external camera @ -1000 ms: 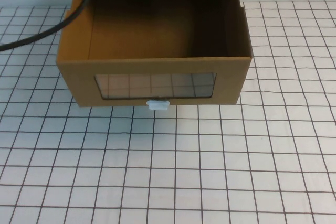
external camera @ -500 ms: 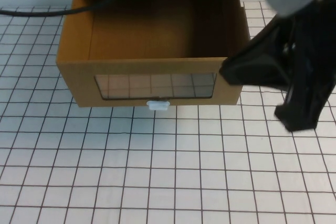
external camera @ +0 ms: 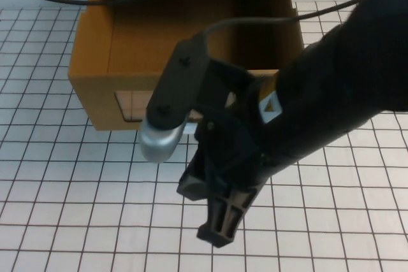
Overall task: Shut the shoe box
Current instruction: Press the shoe box with left arm, then close the shoe box with your right arm
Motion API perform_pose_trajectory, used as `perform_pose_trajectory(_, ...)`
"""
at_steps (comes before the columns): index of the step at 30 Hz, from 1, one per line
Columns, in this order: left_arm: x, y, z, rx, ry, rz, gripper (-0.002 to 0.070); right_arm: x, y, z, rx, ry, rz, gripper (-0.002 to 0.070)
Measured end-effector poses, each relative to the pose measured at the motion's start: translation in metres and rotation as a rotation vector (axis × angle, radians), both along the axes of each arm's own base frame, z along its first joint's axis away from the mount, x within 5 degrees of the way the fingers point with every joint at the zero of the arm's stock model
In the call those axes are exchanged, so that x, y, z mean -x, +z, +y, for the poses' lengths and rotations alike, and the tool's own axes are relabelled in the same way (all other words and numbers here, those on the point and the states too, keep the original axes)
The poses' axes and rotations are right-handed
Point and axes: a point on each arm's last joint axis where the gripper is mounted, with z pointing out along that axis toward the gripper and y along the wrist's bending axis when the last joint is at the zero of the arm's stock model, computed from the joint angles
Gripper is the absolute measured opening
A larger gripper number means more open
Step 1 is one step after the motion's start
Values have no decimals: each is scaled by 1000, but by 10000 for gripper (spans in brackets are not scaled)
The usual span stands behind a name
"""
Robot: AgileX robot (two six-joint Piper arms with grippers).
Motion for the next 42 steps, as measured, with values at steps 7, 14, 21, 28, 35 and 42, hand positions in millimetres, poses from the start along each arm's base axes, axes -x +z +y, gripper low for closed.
perform_pose_trajectory(7,-18,-22,-3,54,41,87,-4,-12,-37,32,60,19,6,-13)
perform_pose_trajectory(14,-23,-27,-5,117,72,153,-4,-37,-58,39,151,-65,-131,-13)
perform_pose_trajectory(21,-23,-27,-5,121,75,157,-4,-56,-51,38,159,-111,-362,-13)
perform_pose_trajectory(28,-22,-27,-5,133,69,165,-4,-79,-60,38,179,-118,-469,-13)
perform_pose_trajectory(35,-23,-28,-6,137,65,171,-4,-107,-66,31,135,-166,-504,-13)
perform_pose_trajectory(42,-23,-28,-6,140,60,176,-4,-129,-65,19,107,-203,-557,-13)
